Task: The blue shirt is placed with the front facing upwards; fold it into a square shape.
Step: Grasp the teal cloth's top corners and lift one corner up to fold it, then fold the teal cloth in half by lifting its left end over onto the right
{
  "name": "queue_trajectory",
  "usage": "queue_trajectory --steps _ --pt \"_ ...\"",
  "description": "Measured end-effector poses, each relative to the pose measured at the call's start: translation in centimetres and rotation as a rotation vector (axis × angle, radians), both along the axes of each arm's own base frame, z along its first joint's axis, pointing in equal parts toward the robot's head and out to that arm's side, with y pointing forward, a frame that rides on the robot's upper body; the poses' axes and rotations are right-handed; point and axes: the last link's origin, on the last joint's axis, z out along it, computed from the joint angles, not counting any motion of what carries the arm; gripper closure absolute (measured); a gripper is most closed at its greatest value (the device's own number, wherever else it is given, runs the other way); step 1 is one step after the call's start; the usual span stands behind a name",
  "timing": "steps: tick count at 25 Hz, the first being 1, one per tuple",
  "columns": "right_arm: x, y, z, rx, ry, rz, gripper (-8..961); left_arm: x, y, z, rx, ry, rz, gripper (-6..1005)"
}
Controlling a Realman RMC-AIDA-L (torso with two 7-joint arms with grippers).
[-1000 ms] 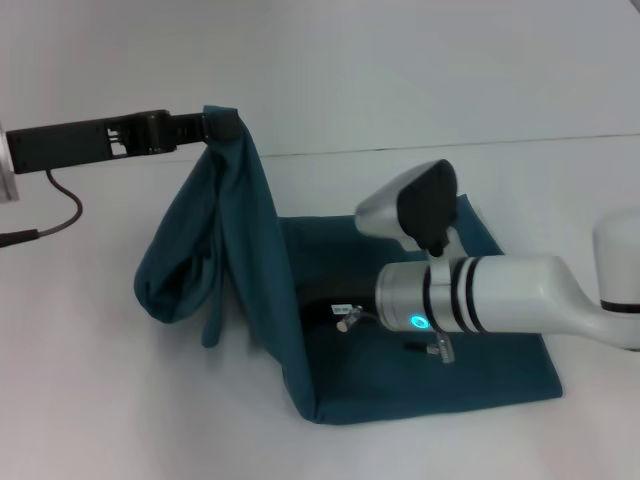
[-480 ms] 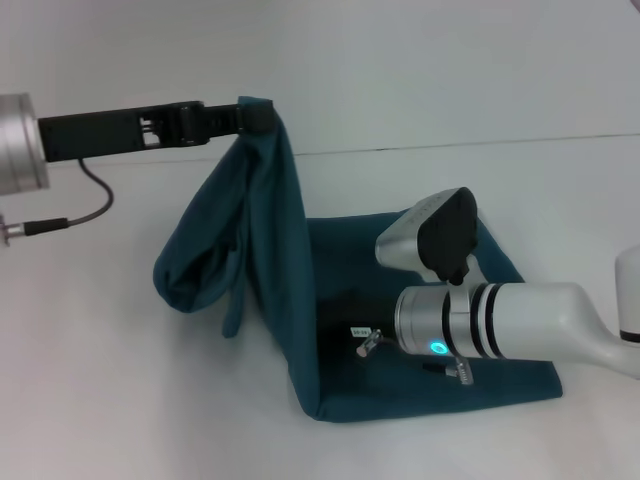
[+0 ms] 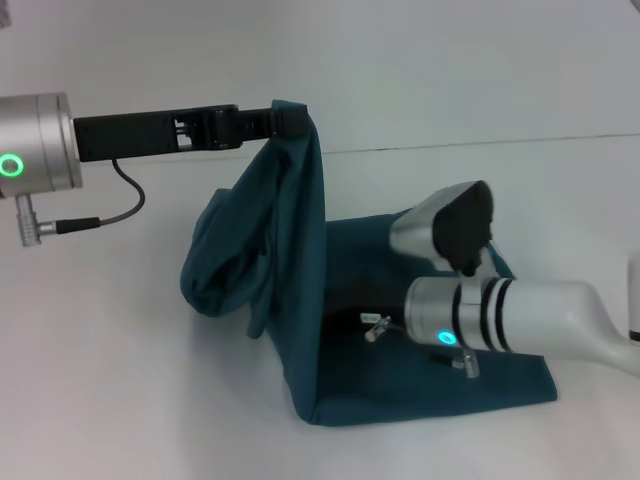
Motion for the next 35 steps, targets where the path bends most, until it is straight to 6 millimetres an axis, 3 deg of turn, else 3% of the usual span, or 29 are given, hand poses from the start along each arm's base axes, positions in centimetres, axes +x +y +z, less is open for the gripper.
queue_trajectory --steps 9,16,25,35 --pt "2.6 -0.3 2.2 0.096 0.073 -0.055 954 0.8 0.0 -0.5 -0.009 -0.004 -0.028 996" --pt "6.5 -1.3 8.5 0.206 0.221 -0.091 953 2.2 0.1 -2.6 -0.011 0.009 -0.038 996" --pt "9.4 -2.6 13.6 0.311 0.246 -0.103 954 4.2 0.0 -6.7 -0.036 0.019 -0.034 997" --pt "10.6 -3.1 15.0 0.366 0.231 -0.122 953 5.8 0.2 -9.6 -0.057 0.022 -0.051 997"
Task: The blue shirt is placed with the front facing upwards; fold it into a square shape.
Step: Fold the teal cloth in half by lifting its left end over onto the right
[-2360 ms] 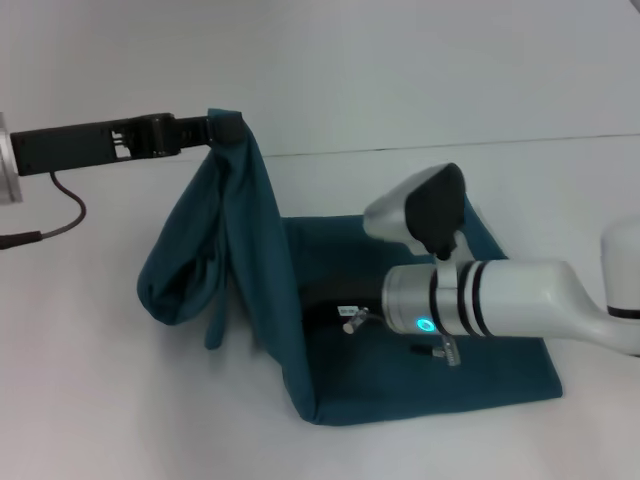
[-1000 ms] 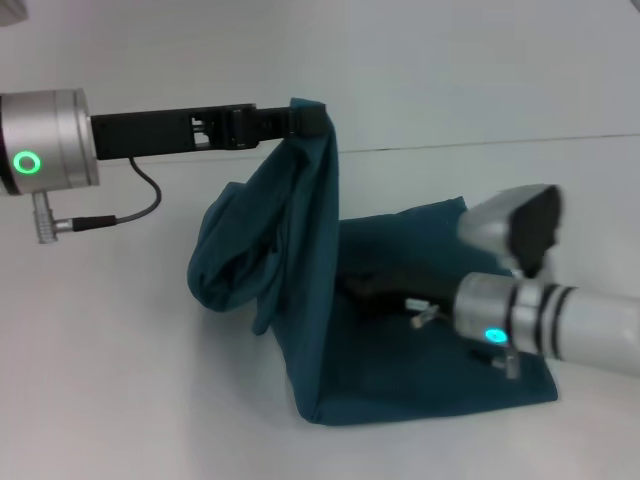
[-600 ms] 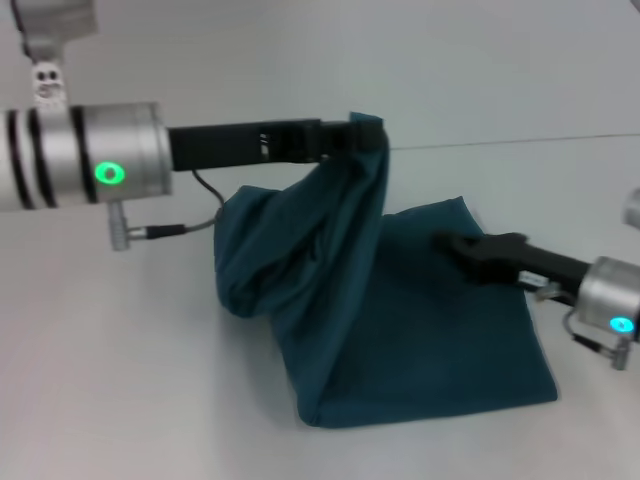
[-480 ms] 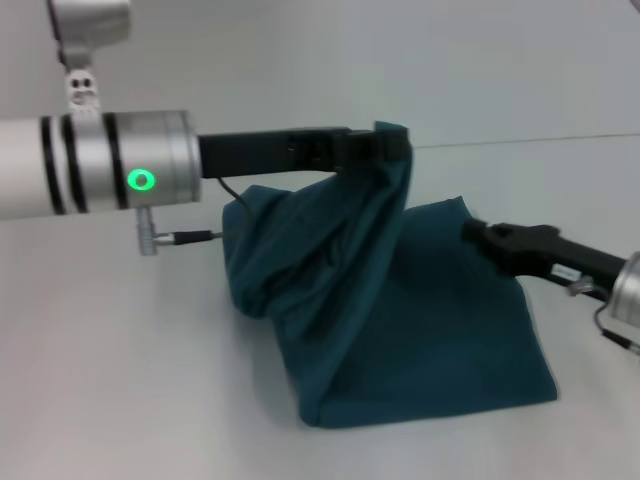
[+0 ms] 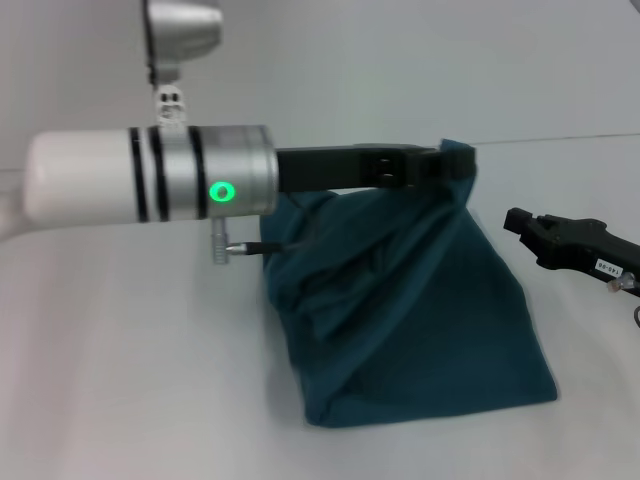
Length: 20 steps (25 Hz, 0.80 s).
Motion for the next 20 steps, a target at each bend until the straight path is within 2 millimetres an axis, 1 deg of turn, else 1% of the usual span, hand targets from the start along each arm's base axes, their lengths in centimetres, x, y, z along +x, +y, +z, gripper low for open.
queue_trajectory --steps 1,2,5,8,12,14,17,20 --pt "0.0 0.0 0.0 0.002 0.001 0.0 953 0.3 0.0 -0.6 -0.007 0.008 -0.005 997" --pt "0.0 0.1 0.1 0.004 0.002 0.0 953 0.4 0.1 -2.1 -0.01 0.038 0.004 996" --pt "-0.1 0.1 0.2 0.01 0.005 0.0 953 0.1 0.2 -3.5 0.0 0.083 0.019 996" --pt "0.1 0.0 0.5 0.023 0.008 -0.006 954 0.1 -0.1 -4.9 0.009 0.134 -0.007 937" --pt "1.3 -0.4 2.0 0.086 0.01 -0.044 954 0.1 -0.6 -7.0 0.026 0.211 -0.027 855" --pt "2.1 -0.7 3.0 0.127 0.014 -0.08 953 0.0 -0.7 -7.2 0.038 0.216 -0.017 812" --pt "3.1 -1.1 4.2 0.166 0.022 -0.116 950 -0.2 -0.8 -7.1 0.049 0.192 -0.01 749" --pt "3.4 -1.2 4.6 0.171 0.029 -0.127 946 -0.7 -0.7 -6.3 0.079 0.165 0.001 685"
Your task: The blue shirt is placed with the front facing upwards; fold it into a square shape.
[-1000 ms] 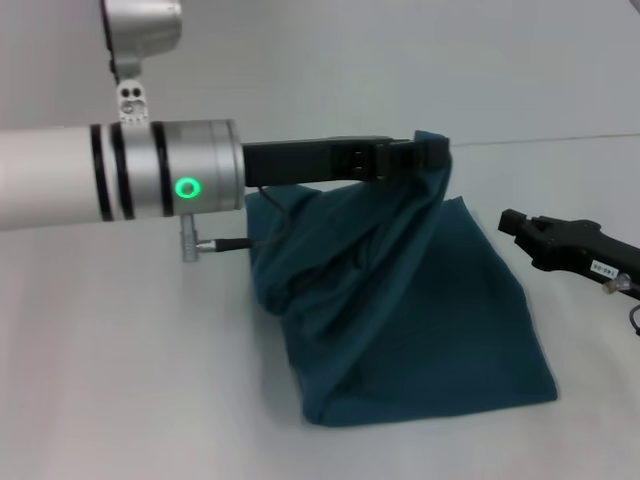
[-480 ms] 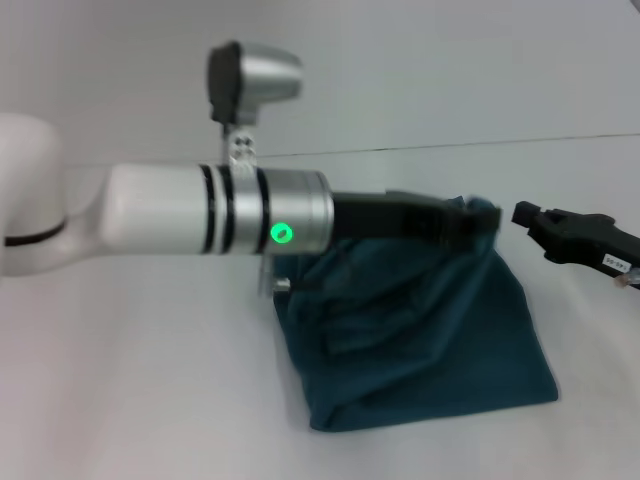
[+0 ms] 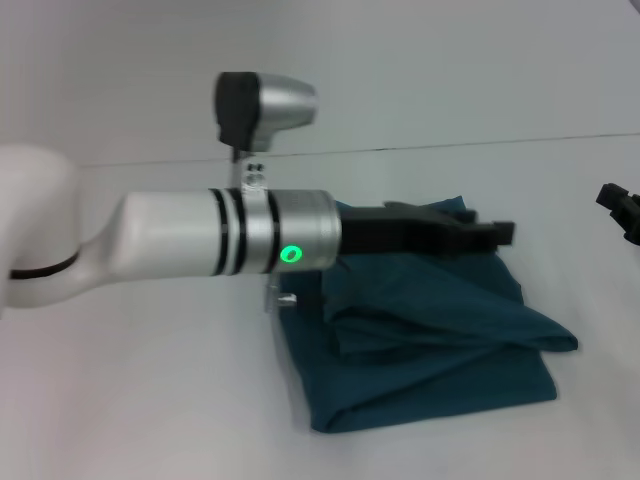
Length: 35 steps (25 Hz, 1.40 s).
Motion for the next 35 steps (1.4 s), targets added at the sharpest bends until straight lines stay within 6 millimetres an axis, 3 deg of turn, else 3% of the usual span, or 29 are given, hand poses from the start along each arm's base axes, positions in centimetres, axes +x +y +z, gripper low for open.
queue_trajectory --steps 3,9,15,20,28,35 --pt "-0.4 0.2 -0.4 -0.03 -0.005 0.012 941 -1.3 0.3 1.4 0.052 -0.031 0.035 568" --pt "-1.9 0.6 -2.2 -0.125 -0.043 0.081 806 -5.2 0.1 4.5 0.126 -0.092 0.117 306" --pt "-3.5 0.0 -3.2 -0.225 -0.058 0.197 528 -9.8 -0.9 7.6 0.217 -0.107 0.206 53" --pt "-5.4 -0.2 -4.6 -0.357 -0.133 0.283 355 -13.2 -2.2 9.7 0.231 -0.129 0.264 57" --pt "-7.6 0.9 -7.1 -0.492 -0.293 0.361 361 -16.0 -3.7 11.1 0.253 -0.129 0.313 62" --pt "-9.4 1.7 -7.3 -0.533 -0.435 0.441 360 -16.6 -4.0 11.2 0.255 -0.114 0.325 63"
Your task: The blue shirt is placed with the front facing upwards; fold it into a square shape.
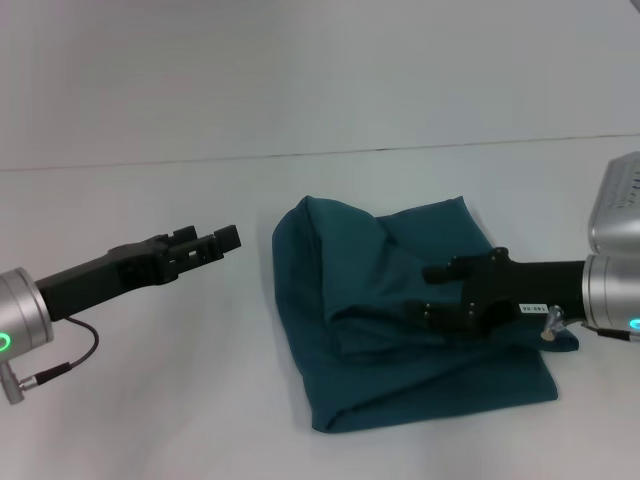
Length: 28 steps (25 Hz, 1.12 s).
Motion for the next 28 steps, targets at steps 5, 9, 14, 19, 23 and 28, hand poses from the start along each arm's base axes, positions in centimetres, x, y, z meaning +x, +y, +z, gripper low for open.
queue_trajectory --steps 5,9,14,19,23,28 --pt "-1.2 0.4 0.2 -0.005 -0.066 0.078 360 0.0 -0.1 -0.1 -0.002 -0.001 0.003 65" --pt "-2.2 0.6 0.2 -0.015 -0.101 0.132 360 -0.1 0.0 -0.1 0.006 0.002 0.005 65" --pt "-3.2 0.7 -0.8 -0.047 -0.166 0.184 318 -0.1 0.0 0.0 0.014 0.001 0.002 65" --pt "-3.6 1.4 -2.1 -0.056 -0.254 0.178 319 -0.1 0.1 0.0 0.016 0.0 0.003 65" --pt "-4.0 1.4 -3.3 -0.062 -0.297 0.207 320 -0.1 0.1 0.0 0.02 -0.005 0.007 65" --pt "-4.5 1.3 -4.9 -0.071 -0.346 0.234 322 -0.2 0.1 0.1 0.024 -0.007 0.009 65"
